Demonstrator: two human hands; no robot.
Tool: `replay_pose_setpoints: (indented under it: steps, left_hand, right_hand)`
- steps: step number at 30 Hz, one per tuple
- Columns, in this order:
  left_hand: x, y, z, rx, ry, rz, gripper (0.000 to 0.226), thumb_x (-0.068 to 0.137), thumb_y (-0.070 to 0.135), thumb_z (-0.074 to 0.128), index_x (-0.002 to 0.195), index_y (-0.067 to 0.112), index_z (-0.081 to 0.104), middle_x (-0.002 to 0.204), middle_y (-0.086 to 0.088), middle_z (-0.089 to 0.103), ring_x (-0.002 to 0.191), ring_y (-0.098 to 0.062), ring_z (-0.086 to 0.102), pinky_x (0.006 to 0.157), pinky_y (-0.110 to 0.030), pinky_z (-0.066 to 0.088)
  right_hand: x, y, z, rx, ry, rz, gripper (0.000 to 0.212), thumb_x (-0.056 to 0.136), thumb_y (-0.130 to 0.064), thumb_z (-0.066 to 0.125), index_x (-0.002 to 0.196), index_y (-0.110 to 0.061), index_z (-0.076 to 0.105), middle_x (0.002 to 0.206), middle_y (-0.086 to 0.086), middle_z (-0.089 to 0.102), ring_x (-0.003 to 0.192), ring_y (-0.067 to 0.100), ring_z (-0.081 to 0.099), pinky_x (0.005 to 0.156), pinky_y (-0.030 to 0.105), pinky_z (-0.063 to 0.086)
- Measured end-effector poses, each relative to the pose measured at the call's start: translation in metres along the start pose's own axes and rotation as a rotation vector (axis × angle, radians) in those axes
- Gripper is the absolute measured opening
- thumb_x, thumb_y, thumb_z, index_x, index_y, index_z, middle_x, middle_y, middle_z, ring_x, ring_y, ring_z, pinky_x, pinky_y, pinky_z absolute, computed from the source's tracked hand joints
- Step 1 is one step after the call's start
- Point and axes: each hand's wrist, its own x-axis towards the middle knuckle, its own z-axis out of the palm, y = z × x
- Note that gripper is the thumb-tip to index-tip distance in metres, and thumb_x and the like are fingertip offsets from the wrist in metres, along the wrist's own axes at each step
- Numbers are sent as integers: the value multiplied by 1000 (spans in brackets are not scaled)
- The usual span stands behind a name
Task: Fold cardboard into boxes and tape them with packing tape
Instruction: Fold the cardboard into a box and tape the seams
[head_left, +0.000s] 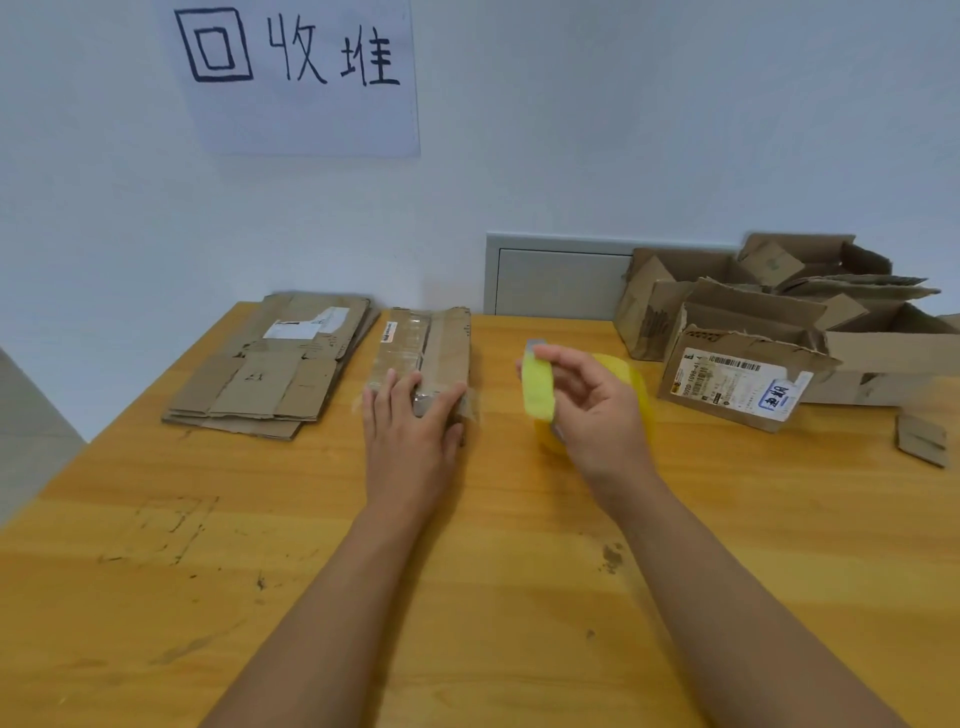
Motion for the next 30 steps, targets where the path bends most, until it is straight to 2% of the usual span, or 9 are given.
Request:
replay_pose_setpoints:
  steps: [4, 6, 8, 11, 14, 16, 20, 25, 30]
  left_hand:
    - [2, -2, 1, -9, -8, -8, 41, 90, 29, 68, 129, 35, 59, 143, -15, 46, 146, -37, 24, 122, -48, 4]
    - [2, -2, 1, -28, -8, -14, 41, 90, 29, 68, 129, 35, 59, 143, -15, 46, 146, -37, 23, 122, -48, 3]
    - [2, -3, 2, -36, -8, -11, 41, 89, 31, 68, 129, 35, 59, 142, -15, 46, 146, -37, 23, 122, -50, 5]
    - [2, -3, 2, -43, -5, -10, 41, 89, 37, 70, 128, 35, 59, 142, -15, 47, 145, -38, 24, 121, -50, 8]
    - [3, -3, 2, -59, 6, -21, 38, 90, 37, 68, 127, 35, 61, 141, -14, 47, 145, -36, 26, 122, -47, 6]
    - [4, -3, 2, -62, 13, -24, 36, 90, 35, 68, 126, 35, 62, 139, -14, 48, 144, -37, 27, 121, -48, 7]
    - [3, -3, 2, -66, 18, -27, 34, 91, 34, 68, 124, 35, 63, 138, -14, 50, 143, -38, 29, 121, -48, 8]
    - [3, -3, 2, -75, 15, -28, 34, 91, 31, 69, 125, 34, 64, 138, -14, 50, 143, -38, 29, 121, -49, 9]
    - [4, -3, 1, -81, 13, -33, 34, 91, 28, 69, 124, 34, 65, 136, -15, 51, 141, -40, 32, 120, -53, 13]
  right_hand:
    - [-13, 24, 29, -63, 15, 4, 40, 73, -19, 87, 105, -23, 63, 101, -2, 70, 93, 10, 68, 81, 18, 51]
    - [-20, 34, 38, -159, 71, -45, 38, 75, -41, 77, 104, -21, 65, 95, -8, 68, 84, 3, 64, 74, 14, 47]
    - [-24, 44, 41, -207, 118, -76, 38, 79, -48, 60, 104, -20, 66, 90, -7, 68, 79, 5, 61, 72, 21, 47]
    - [-22, 56, 39, -232, 195, -31, 26, 83, -42, 51, 104, -38, 66, 101, -4, 72, 92, 14, 67, 85, 42, 55]
    - [-19, 61, 35, -275, 201, -18, 31, 86, -39, 52, 110, -56, 61, 113, -10, 70, 104, 17, 68, 91, 48, 54]
    - [-18, 63, 33, -306, 200, -39, 27, 91, -33, 58, 112, -49, 63, 108, -14, 69, 101, 13, 68, 89, 43, 55]
    - [-17, 67, 33, -358, 178, -61, 22, 92, -19, 69, 113, -23, 70, 102, -21, 67, 97, -7, 61, 83, 10, 45]
    - [-19, 67, 36, -463, 126, -9, 41, 85, -44, 64, 120, -24, 67, 111, -5, 68, 105, 12, 62, 92, 31, 50]
    - [-19, 65, 35, -503, 111, -21, 39, 91, -32, 67, 129, -20, 64, 116, -1, 66, 109, 11, 59, 95, 22, 44]
